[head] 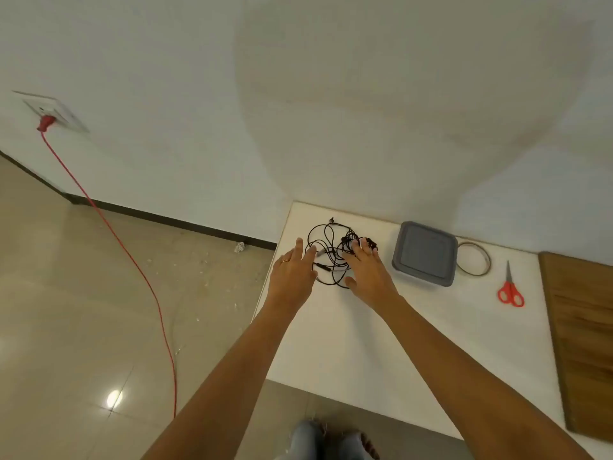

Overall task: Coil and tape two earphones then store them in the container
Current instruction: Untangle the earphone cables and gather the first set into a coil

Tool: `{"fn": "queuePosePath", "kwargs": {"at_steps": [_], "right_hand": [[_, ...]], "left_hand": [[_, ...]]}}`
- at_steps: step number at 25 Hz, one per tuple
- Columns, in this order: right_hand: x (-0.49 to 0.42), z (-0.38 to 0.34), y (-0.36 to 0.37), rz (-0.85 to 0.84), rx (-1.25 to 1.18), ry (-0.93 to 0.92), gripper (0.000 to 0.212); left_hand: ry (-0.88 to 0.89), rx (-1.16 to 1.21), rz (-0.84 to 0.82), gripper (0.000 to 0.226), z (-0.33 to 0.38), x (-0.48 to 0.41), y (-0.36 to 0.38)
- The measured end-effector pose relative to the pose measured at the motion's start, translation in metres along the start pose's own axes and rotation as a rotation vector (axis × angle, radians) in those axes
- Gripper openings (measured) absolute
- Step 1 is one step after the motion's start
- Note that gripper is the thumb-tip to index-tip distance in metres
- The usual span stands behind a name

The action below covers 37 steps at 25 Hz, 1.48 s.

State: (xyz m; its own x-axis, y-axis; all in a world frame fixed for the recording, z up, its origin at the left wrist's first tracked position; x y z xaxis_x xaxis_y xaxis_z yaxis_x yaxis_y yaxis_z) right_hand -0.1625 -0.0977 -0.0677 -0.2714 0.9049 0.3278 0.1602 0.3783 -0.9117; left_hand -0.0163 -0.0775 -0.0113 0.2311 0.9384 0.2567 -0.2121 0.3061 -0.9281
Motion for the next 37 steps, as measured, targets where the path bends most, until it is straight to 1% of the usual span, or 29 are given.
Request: {"fn": "queuePosePath", "kwargs": {"at_steps": [1, 3, 5, 6, 8, 10, 12, 13, 14, 15, 17, 18, 19, 22, 25, 28, 30, 31, 32, 34, 35, 37], "right_hand": [[-0.003, -0.001, 0.007, 0.001, 0.039, 0.004, 0.051], [-0.007, 0.000, 0.011, 0.050, 0.042, 0.003, 0.032], [-0.003, -0.002, 0.002, 0.171, -0.047, -0.014, 0.017], [0.002, -0.001, -0.005, 0.219, -0.116, -0.015, 0.014], [0.013, 0.002, -0.030, 0.299, -0.308, -0.028, 0.014], [0.023, 0.003, -0.060, 0.331, -0.548, -0.028, 0.014], [0.033, 0.002, -0.092, 0.343, -0.748, -0.019, 0.014], [0.036, 0.002, -0.105, 0.337, -0.816, -0.021, 0.014], [0.040, 0.001, -0.117, 0.328, -0.857, -0.030, 0.015], [0.042, -0.001, -0.127, 0.315, -0.886, -0.038, 0.016], [0.047, -0.002, -0.143, 0.295, -0.955, -0.043, 0.020], [0.050, -0.003, -0.149, 0.290, -1.003, -0.047, 0.021], [0.053, -0.004, -0.156, 0.293, -1.059, -0.056, 0.020], [0.065, -0.006, -0.175, 0.327, -1.252, -0.060, 0.015], [0.078, -0.010, -0.189, 0.355, -1.400, -0.030, 0.012], [0.092, -0.014, -0.204, 0.380, -1.572, -0.039, 0.011], [0.100, -0.012, -0.214, 0.405, -1.712, -0.021, 0.009], [0.103, -0.009, -0.219, 0.422, -1.745, -0.005, 0.008], [0.106, -0.006, -0.222, 0.442, -1.724, 0.020, 0.007], [0.112, 0.001, -0.228, 0.497, -1.536, 0.073, 0.006], [0.114, 0.005, -0.229, 0.524, -1.398, 0.090, 0.005], [0.118, 0.009, -0.231, 0.533, -1.138, 0.117, 0.007]], "left_hand": [[-0.016, 0.003, -0.003, 0.052, -0.002, 0.001, 0.003], [-0.030, 0.029, 0.026, 0.052, -0.008, 0.005, 0.005], [-0.021, 0.034, 0.041, 0.050, -0.010, 0.007, 0.003], [-0.021, 0.032, 0.038, 0.050, -0.008, 0.009, 0.001], [-0.008, 0.052, 0.045, 0.050, -0.005, 0.009, -0.011], [0.033, 0.144, 0.008, 0.059, 0.004, 0.004, -0.024], [0.097, 0.363, -0.051, 0.069, 0.017, -0.004, -0.035], [0.125, 0.456, -0.064, 0.070, 0.023, -0.009, -0.041], [0.148, 0.517, -0.065, 0.066, 0.029, -0.014, -0.048], [0.164, 0.563, -0.059, 0.057, 0.034, -0.017, -0.056], [0.200, 0.598, 0.013, 0.026, 0.047, -0.018, -0.079], [0.207, 0.618, 0.070, 0.016, 0.050, -0.016, -0.092], [0.200, 0.649, 0.126, 0.011, 0.050, -0.013, -0.104], [0.160, 0.684, 0.264, 0.011, 0.041, -0.005, -0.129], [0.084, 0.749, 0.270, 0.012, 0.030, 0.000, -0.143], [0.077, 0.770, 0.357, 0.013, 0.025, 0.014, -0.169], [0.037, 0.917, 0.390, 0.015, 0.019, 0.024, -0.180], [0.027, 1.001, 0.395, 0.016, 0.017, 0.028, -0.183], [0.034, 1.066, 0.390, 0.015, 0.018, 0.030, -0.187], [0.084, 1.213, 0.346, 0.012, 0.028, 0.034, -0.194], [0.111, 1.346, 0.316, 0.012, 0.033, 0.035, -0.199], [0.150, 1.684, 0.239, 0.017, 0.045, 0.037, -0.209]]}}
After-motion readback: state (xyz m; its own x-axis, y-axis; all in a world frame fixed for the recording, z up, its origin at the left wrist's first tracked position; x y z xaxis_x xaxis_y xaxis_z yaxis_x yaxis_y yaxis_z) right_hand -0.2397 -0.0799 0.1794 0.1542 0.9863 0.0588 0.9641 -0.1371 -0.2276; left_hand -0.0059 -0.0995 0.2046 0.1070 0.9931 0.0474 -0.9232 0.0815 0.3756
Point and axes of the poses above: each hand's wrist, its own x-axis away from the middle knuckle, its own y-axis out of the palm, z = x × y, the point moved 8 cm from there along -x, towards the middle knuckle, and after that the axes turned 7 degrees about -z, right-handed, at the moved point
